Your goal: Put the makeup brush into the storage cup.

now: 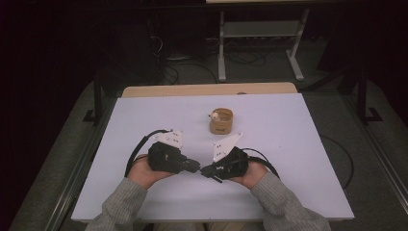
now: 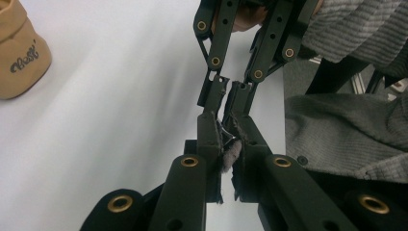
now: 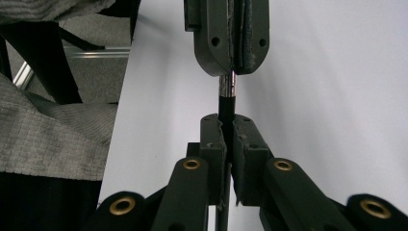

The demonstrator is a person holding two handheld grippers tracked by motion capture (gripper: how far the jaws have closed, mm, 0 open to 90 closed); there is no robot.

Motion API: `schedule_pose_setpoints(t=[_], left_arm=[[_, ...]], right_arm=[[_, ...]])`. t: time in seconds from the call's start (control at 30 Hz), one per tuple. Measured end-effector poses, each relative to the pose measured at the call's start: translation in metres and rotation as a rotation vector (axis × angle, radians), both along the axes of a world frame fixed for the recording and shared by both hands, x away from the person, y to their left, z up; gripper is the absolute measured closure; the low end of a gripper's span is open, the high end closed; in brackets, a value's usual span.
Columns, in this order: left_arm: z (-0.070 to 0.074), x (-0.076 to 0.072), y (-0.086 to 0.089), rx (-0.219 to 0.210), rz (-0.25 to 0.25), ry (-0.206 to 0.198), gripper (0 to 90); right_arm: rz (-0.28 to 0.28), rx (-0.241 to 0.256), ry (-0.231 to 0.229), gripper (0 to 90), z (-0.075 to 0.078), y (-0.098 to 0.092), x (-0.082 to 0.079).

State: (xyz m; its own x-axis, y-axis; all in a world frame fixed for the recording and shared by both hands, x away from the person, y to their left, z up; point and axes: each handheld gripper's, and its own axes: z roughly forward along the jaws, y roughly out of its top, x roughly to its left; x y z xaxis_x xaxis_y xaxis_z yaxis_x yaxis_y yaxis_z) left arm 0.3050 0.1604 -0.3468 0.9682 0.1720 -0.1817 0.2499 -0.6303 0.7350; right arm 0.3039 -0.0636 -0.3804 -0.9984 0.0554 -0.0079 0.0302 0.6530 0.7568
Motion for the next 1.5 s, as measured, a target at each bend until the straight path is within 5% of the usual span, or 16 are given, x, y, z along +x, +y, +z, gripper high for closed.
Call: schedule_pose_setpoints(t=[0.4,0.63,0.8,1.1,1.5], left_arm=[[0.001,-0.003,-0.002,0.006,0.005,-0.026,83.7],[0.004,-0.002,0.001,-0.020,0.036,-0.019,77.0],[0.003,0.001,0.001,-0.015,0.019,-0.006,82.8],[0.001,0.000,-0.002,0.018,0.024,-0.024,83.9],[0.003,-0.002,-0.009,0.025,0.014,-0.036,81.4]], right_arm=[[-0.019,-0.025,-0.015,82.6,0.003,0.001,-0.001],[-0.039,0.036,0.021,83.4,0.001,-0.001,0.000],[-0.050,0.066,0.037,83.2,-0.006,0.002,-0.002],[-0.077,0.029,0.014,74.5,-0.001,0.006,-0.002],[-0.064,-0.003,0.056,82.8,0.000,0.013,-0.002]])
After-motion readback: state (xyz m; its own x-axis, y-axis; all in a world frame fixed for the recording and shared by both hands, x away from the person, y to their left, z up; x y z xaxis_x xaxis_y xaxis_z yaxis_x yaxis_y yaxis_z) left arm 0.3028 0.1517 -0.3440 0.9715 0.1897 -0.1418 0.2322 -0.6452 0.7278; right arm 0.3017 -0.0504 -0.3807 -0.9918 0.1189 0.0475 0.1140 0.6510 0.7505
